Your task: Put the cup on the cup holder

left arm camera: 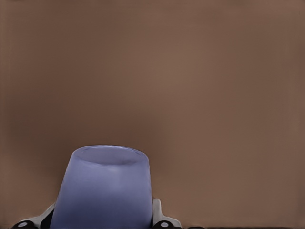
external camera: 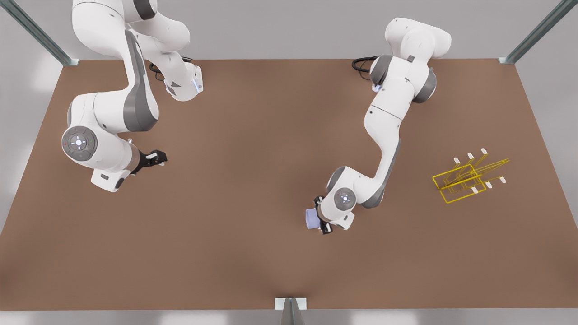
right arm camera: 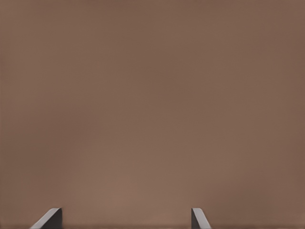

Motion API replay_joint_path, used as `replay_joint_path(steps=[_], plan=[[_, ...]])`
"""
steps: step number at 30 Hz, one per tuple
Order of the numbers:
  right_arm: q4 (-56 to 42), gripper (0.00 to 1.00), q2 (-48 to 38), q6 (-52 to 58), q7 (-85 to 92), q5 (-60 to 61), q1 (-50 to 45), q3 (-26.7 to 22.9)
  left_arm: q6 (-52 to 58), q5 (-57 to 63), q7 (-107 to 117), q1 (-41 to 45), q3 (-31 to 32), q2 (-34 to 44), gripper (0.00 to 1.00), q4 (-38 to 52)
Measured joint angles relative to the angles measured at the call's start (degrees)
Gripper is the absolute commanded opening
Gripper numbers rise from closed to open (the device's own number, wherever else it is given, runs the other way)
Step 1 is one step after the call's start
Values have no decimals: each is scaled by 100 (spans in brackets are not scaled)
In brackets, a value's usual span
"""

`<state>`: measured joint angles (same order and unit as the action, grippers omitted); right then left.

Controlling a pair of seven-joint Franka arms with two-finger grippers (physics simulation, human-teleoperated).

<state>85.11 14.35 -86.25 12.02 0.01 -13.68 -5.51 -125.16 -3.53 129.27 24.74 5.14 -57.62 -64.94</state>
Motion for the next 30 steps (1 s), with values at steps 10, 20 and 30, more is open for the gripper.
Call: replay_joint_path(steps=[10,20,30], plan=[[69,100,-63,-112,-21,-169,13,-19,2041,1763,-207,4237,-5971,420,86,-2188],[399,100,-519,-181,-48,-303,504,370,2151,3253,-942,4671,-6914,-2,86,-3422],[474,100,-529,-239,-72,-291,479,376,674,4676,-1521,3691,-7316,-391,86,-4175]])
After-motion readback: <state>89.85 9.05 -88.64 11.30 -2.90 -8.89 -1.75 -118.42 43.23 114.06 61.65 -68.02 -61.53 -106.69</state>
